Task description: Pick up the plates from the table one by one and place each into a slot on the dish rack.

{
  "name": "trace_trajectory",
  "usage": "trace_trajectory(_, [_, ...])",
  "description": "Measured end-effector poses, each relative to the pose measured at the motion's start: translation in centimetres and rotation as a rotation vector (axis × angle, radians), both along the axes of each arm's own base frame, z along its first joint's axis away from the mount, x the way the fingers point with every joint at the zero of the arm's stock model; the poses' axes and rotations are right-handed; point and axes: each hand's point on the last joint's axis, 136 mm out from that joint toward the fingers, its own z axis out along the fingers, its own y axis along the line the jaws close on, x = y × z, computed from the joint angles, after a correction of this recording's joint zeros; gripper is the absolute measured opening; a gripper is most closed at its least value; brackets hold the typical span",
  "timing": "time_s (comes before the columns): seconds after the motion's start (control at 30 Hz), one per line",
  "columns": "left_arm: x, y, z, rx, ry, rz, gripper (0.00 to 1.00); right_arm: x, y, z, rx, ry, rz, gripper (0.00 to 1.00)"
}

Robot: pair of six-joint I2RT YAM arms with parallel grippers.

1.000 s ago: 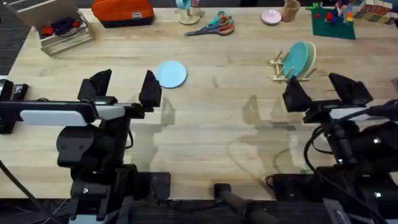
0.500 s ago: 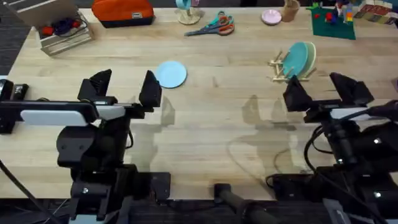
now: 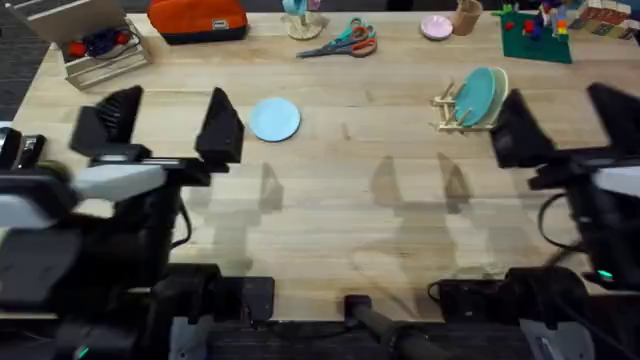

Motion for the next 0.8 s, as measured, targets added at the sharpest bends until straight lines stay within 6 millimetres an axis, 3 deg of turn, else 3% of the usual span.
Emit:
trace_trajectory(0.17, [-2.1,0.1,3.1,-0.001,0.013,0.009,0.993,-2.0,0.2,3.8,-0.001,-0.022,0.009,0.994])
trace_trajectory(0.37, [-4.2,0.5,6.9,-0.002,0.044,0.031,0.993,-3.9,0.3,6.8,-0.001,0.010,0.016,0.995])
trace_trajectory(0.8, [-4.3,0.6,11.3,0.002,0.299,0.036,0.993,-2.9,0.3,9.6,0.000,0.291,0.019,0.993])
